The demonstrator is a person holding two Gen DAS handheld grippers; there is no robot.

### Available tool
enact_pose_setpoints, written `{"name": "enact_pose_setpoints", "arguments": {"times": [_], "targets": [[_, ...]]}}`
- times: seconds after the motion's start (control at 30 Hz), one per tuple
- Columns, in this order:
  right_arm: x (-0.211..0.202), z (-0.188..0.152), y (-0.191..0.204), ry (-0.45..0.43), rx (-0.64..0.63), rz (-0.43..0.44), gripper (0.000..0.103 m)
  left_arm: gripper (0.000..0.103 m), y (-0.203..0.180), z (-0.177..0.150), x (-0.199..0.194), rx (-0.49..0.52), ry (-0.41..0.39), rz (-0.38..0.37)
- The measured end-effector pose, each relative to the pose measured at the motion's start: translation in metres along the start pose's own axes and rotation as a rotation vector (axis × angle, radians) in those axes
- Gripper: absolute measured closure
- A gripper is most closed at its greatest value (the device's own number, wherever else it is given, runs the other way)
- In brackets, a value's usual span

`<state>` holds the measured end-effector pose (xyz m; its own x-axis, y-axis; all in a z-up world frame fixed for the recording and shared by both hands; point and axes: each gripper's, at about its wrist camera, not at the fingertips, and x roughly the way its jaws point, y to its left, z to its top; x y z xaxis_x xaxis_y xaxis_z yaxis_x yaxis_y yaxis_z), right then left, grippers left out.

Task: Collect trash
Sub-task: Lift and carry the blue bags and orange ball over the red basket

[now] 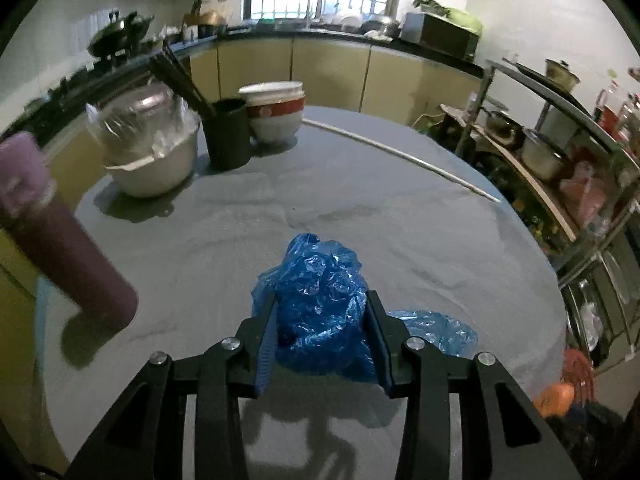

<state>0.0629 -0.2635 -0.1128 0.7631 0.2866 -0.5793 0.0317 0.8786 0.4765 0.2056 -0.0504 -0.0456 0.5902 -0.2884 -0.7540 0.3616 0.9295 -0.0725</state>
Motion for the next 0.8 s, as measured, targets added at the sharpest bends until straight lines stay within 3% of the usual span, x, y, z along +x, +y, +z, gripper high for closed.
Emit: {"name": "enact_pose_setpoints", "arguments": {"times": [0.4, 0.8], "targets": [[-0.089, -0.024, 0.006, -0.128, -0.044, -0.067, 0.066, 0.06, -0.07, -0.055, -0.092, 0.124, -0.136, 0.062], [-0.154, -0.049, -0.02, -0.207, -0.001, -0.14, 0.066, 0.06, -0.131, -0.089, -0.13, 0.229, -0.177, 0.022]]}}
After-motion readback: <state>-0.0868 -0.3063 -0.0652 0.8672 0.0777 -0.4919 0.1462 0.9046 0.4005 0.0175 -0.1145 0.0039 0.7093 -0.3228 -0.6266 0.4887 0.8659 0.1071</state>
